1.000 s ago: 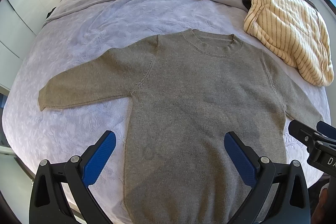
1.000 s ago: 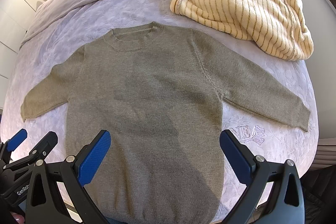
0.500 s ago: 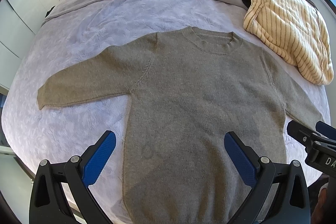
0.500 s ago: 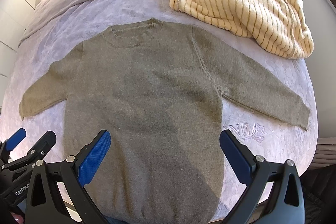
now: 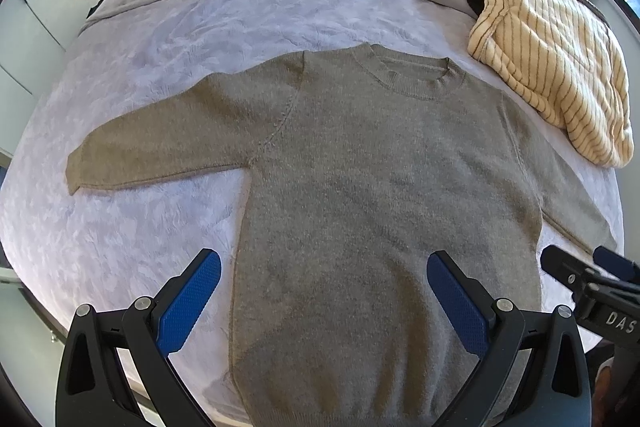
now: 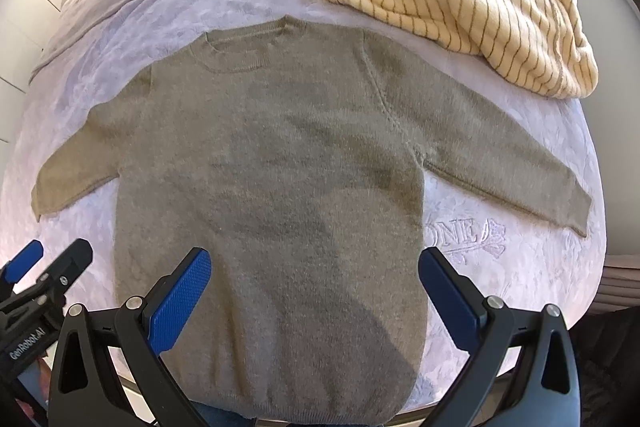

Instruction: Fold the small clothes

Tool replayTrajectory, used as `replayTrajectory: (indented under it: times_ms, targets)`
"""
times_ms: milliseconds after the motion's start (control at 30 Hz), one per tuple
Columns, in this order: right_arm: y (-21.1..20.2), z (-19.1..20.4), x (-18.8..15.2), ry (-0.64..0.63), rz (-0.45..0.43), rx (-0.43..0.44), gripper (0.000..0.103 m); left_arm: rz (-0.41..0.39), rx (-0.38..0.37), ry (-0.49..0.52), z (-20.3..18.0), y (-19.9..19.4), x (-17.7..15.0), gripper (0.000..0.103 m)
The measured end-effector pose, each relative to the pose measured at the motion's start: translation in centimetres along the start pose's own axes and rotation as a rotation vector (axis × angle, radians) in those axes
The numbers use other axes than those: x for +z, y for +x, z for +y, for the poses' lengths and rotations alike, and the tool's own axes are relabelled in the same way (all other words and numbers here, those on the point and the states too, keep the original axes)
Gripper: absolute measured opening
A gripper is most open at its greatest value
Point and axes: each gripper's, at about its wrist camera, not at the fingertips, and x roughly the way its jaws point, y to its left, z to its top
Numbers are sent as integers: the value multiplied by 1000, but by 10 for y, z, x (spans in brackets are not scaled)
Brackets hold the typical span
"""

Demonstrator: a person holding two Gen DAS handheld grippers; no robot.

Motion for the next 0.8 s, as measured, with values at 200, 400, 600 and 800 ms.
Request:
replayTrajectory:
  times_ms: [200,400,600,800]
  targets:
    - [6,8,-3,-7,-3,29,103,5,-14,-10,6,2,-1,103]
    - [18,33,-15,-62,32,51,103,40,-90,-55,35,26,-7,103]
    - [35,71,-27,-89,102,71,103,80,-214,-233,118,70,-9,103]
    - [54,116,-27,-153,127,73,103,-31,-167,-462,237,104,5,103]
